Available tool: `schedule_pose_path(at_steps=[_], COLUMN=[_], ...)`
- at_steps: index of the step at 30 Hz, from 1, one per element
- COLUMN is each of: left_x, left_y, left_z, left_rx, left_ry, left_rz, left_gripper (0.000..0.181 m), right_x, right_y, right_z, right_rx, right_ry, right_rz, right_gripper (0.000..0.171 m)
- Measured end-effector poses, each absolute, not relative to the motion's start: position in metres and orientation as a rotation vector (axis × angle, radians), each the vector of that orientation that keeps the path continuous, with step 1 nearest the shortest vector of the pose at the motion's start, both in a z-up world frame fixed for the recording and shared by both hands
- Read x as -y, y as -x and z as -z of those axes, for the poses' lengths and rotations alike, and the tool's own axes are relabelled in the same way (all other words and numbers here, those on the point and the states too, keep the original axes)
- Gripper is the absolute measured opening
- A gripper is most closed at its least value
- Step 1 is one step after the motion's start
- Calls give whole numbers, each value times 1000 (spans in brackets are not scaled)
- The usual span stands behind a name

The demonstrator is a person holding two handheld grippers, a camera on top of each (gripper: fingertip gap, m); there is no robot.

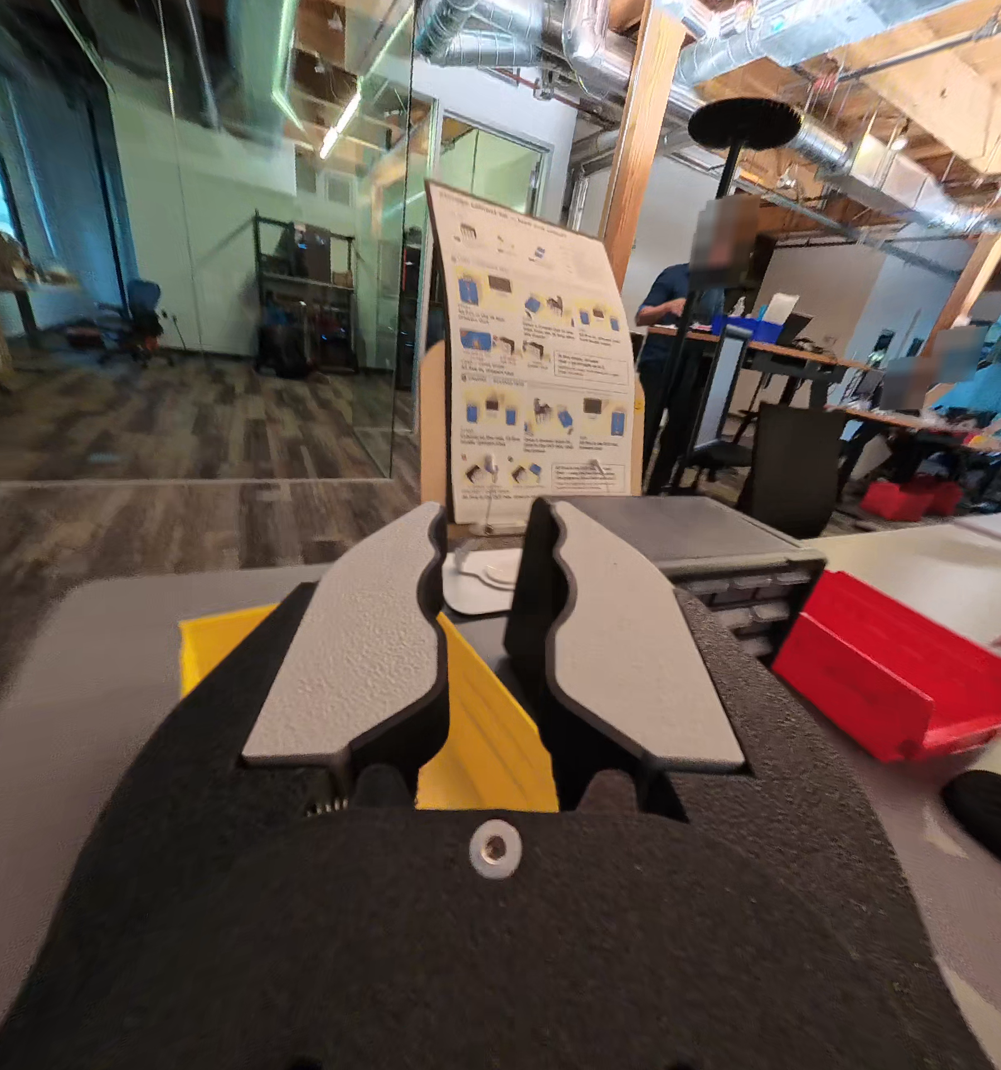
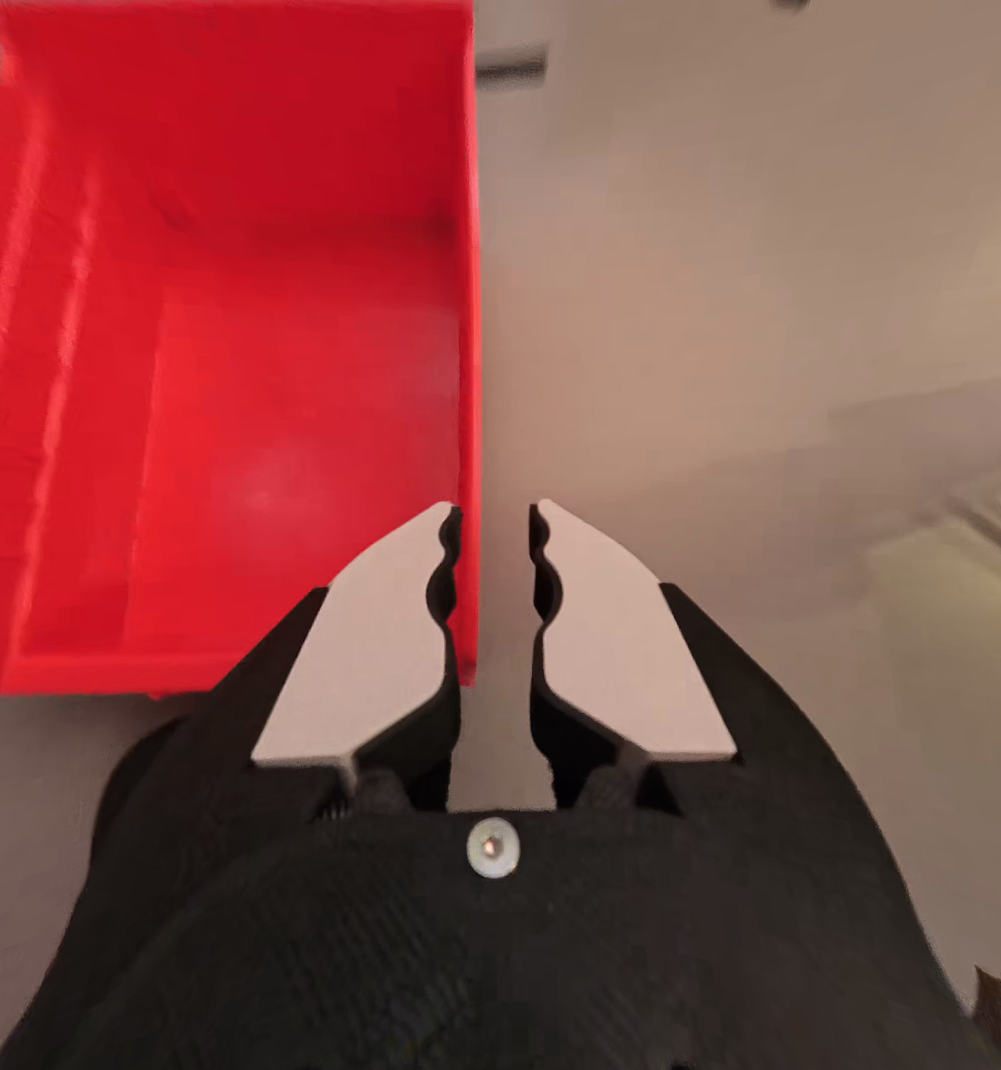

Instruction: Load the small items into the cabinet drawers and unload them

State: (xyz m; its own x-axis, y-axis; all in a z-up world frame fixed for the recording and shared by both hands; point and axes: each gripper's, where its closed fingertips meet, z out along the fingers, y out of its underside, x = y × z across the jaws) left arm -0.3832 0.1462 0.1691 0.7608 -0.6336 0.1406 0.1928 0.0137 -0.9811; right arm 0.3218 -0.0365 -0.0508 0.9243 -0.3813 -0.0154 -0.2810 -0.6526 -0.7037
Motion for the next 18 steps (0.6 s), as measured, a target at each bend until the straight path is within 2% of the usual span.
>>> schedule_pose_path(at_steps=[3,6,10,18], left_x=[-163,-176,-183,-233], left_y=[392,395,381,390], left_z=[-189,-207,-209,-51], left_rx=[-438,-448,-539,-654], left_ry=[1449,1454,1477,2094], left_rz=[442,323,354,302], left_gripper=[27,31,29,23], right_x=[15,-11,-37,-80], right_y=[-301,-226,-120,18], right_z=[-24,-98,-154,-171], right_rx=[-362,-47,277,550], right_ry=[2019,1692,1385,1337], right_rz=[256,219,220,115], right_gripper=[23,24,26,30])
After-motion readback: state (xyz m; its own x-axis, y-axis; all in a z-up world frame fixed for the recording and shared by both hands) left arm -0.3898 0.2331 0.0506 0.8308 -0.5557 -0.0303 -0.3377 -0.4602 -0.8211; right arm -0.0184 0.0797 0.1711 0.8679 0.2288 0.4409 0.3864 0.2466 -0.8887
